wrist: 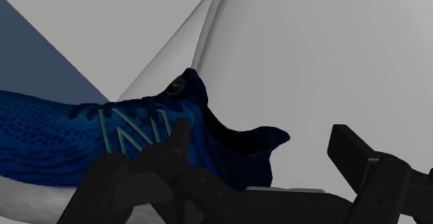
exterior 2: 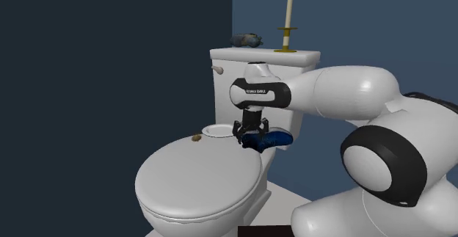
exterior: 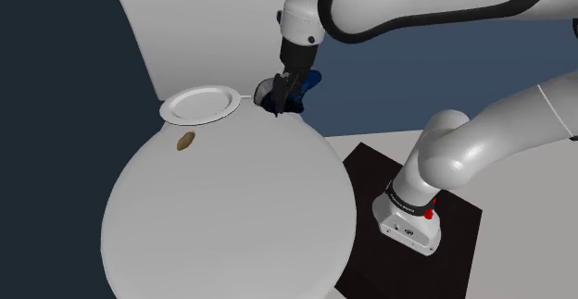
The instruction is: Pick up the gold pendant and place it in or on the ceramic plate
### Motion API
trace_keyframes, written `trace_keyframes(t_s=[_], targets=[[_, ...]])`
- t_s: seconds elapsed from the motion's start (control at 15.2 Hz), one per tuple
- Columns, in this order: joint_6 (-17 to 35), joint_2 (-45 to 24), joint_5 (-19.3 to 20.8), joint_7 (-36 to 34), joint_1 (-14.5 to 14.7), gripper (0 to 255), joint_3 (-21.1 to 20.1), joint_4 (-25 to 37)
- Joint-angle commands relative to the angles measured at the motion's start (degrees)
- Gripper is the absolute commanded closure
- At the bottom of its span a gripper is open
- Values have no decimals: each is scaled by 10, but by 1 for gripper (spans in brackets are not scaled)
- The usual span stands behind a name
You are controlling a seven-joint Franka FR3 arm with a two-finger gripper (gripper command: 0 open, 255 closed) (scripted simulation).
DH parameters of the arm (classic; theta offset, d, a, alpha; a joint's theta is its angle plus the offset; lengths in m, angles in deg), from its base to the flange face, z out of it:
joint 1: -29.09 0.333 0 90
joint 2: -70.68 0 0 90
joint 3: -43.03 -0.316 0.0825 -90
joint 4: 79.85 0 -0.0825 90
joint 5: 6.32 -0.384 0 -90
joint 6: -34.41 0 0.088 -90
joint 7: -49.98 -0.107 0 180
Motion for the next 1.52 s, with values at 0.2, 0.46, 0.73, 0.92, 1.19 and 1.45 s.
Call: trace_keyframes(t_s=[0.2,0.46,0.73,0.92,1.19,1.45], targets=[[115,-58,-18,-51,50,0,-24,20],[-41,-64,126,-66,52,0,-32,48],[-70,-152,138,-114,51,0,-74,141],[-98,-223,156,-152,54,0,-104,220],[-145,-328,193,-206,69,0,-140,337],[-208,-446,242,-257,107,0,-163,476]])
